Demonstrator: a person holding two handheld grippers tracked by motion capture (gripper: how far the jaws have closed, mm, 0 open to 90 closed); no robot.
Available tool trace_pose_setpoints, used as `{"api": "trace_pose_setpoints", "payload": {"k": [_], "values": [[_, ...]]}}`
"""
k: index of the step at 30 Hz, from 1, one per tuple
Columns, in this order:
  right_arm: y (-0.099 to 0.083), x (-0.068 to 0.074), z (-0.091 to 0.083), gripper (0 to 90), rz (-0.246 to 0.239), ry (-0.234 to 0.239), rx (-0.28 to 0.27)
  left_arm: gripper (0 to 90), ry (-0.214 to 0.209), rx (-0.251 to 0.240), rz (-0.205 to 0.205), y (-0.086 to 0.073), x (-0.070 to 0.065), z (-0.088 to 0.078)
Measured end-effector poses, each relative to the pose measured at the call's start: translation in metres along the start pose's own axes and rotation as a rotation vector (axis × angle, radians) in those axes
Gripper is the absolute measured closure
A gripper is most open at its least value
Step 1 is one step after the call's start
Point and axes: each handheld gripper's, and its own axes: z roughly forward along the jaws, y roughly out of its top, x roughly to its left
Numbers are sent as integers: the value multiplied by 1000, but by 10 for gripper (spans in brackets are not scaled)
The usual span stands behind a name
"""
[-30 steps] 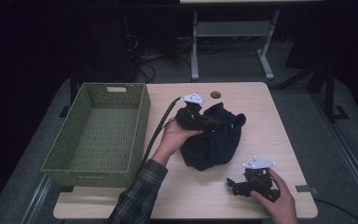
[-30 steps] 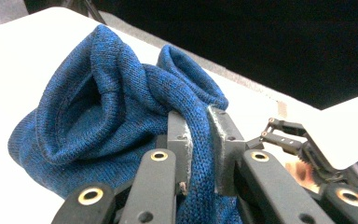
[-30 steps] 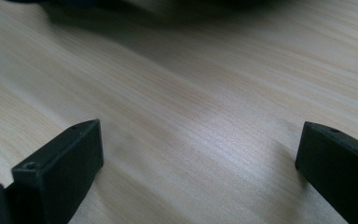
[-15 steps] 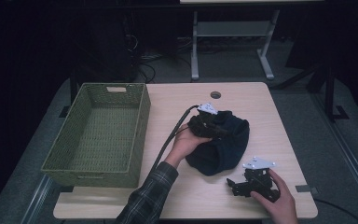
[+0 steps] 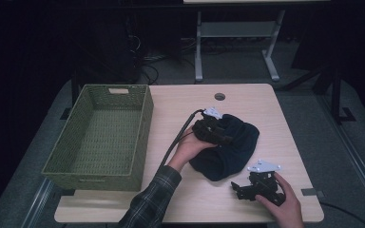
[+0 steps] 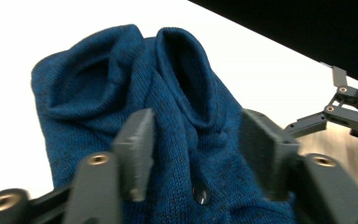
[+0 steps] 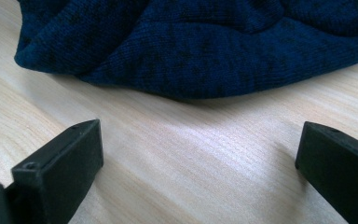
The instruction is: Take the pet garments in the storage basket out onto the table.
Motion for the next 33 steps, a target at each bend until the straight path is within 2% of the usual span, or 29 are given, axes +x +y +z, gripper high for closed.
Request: {"api": "trace_pose_setpoints", "payload": {"k": [6,12,18,21,25,30,33], "values": [[0,0,0,5,2,0,0,235,38,8,24,1,-4,-9],[0,0,0,4,6,2,3,150,78,-3,39,-3,-5,-22],[0,0,0,4,6,1,3,138,102,-18,32,-10,-7,-35],[0,0,0,5,5,1,3,138,115,-20,45,-13,-8,-44],[0,0,0,4,5,1,3,138,137,-36,54,-18,-11,-57],[0,0,0,4,3,1,3,134,172,-78,42,-24,-16,-73],[0,0,0,5,3,1,2,134,184,-83,47,-30,-19,-80]]}}
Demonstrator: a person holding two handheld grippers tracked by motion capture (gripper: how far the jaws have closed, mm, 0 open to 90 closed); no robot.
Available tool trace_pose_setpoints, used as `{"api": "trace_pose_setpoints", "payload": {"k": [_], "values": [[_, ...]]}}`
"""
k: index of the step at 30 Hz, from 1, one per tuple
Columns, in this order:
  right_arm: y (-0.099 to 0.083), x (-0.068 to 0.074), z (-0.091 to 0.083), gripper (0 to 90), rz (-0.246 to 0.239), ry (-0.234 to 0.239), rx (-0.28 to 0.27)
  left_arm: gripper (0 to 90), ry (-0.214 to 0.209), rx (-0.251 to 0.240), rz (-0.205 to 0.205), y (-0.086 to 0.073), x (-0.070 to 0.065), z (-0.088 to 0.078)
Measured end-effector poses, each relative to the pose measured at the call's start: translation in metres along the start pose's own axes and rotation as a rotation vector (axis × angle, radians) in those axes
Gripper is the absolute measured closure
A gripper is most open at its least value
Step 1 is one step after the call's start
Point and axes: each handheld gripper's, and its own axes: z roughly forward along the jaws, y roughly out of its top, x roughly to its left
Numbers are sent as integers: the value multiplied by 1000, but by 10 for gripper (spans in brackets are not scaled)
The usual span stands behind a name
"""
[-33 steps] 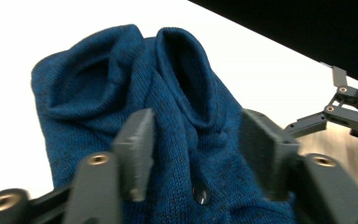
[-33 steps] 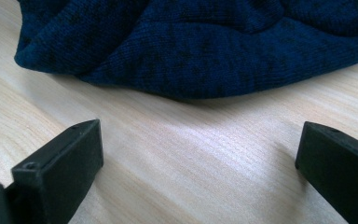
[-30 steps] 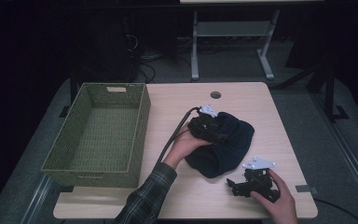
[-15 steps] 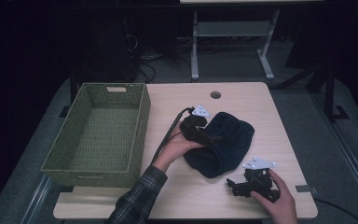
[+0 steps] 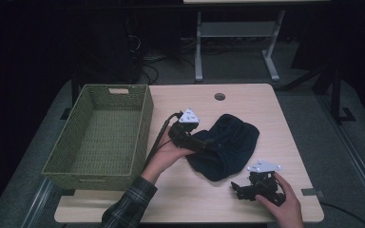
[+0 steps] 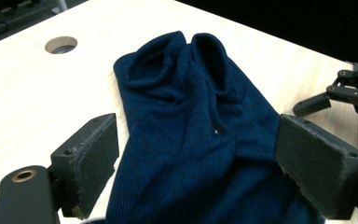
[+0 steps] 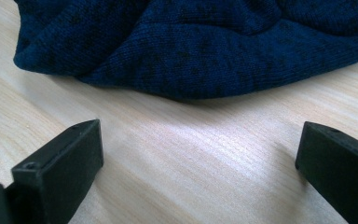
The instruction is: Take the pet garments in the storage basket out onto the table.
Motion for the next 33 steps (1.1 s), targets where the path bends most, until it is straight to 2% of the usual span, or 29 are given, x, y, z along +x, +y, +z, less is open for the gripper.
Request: {"api": "trace_pose_setpoints", "payload": {"k": [2,6,11,13,21,26,33], "values": [[0,0,0,4,0,0,0,135,0,2,-1,-2,-1,-2],[0,0,0,4,1,0,1,134,36,0,7,-13,-5,-13],[0,0,0,5,0,0,0,134,55,11,16,-24,-10,-23],[0,0,0,4,-1,0,0,134,57,4,4,-30,-13,-26],[0,0,0,5,-1,0,0,134,96,23,6,-60,-24,-36],[0,0,0,4,-1,1,0,134,122,27,-18,-79,-28,-42],[0,0,0,4,-1,1,1,134,123,83,-30,-99,-33,-41]]}}
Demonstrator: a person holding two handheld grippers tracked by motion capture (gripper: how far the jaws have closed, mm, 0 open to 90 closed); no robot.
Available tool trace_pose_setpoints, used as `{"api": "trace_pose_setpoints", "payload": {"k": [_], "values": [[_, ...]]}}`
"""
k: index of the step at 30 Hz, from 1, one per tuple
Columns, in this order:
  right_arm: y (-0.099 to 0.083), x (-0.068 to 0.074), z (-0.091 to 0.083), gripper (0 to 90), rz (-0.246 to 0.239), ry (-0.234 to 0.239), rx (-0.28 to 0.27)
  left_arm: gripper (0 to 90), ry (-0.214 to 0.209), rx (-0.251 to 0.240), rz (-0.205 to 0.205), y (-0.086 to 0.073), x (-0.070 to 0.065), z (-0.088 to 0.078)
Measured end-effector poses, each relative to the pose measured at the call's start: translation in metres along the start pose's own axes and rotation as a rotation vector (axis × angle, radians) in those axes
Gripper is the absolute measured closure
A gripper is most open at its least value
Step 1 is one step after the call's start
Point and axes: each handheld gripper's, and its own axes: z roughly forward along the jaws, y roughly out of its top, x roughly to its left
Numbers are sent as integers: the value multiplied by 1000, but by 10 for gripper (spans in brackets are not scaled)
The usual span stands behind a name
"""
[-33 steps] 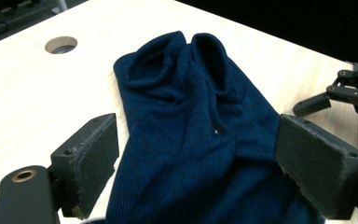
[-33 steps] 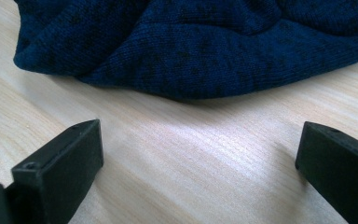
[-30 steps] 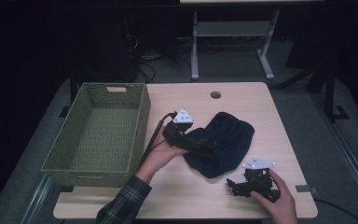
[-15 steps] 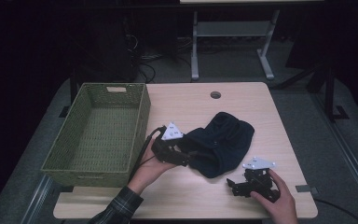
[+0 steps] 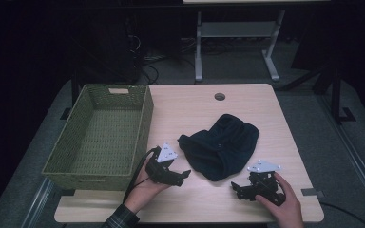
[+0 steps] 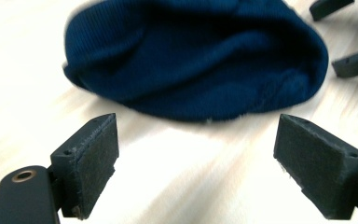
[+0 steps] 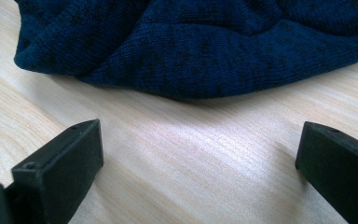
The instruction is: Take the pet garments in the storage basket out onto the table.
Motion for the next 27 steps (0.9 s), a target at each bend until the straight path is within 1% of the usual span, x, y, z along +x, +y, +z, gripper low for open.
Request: {"api": "trace_pose_setpoints", "payload": {"k": [2,4,8,10,13,17,20,23,27], "values": [[0,0,0,4,0,0,0,134,-7,34,12,-4,-2,2],[0,0,0,5,0,0,0,134,5,54,26,-8,-3,4],[0,0,0,4,0,0,0,133,12,93,14,-17,-4,10],[0,0,0,4,0,0,0,130,17,120,17,-22,-6,14],[0,0,0,5,0,0,0,130,42,144,37,-26,-8,19],[0,0,0,4,0,0,0,128,35,132,19,-28,-7,20],[0,0,0,4,0,0,-1,127,18,107,-2,-32,-5,21],[0,0,0,4,0,0,0,126,8,76,7,-35,-4,21],[0,0,0,4,0,0,0,128,6,73,7,-36,-3,21]]}}
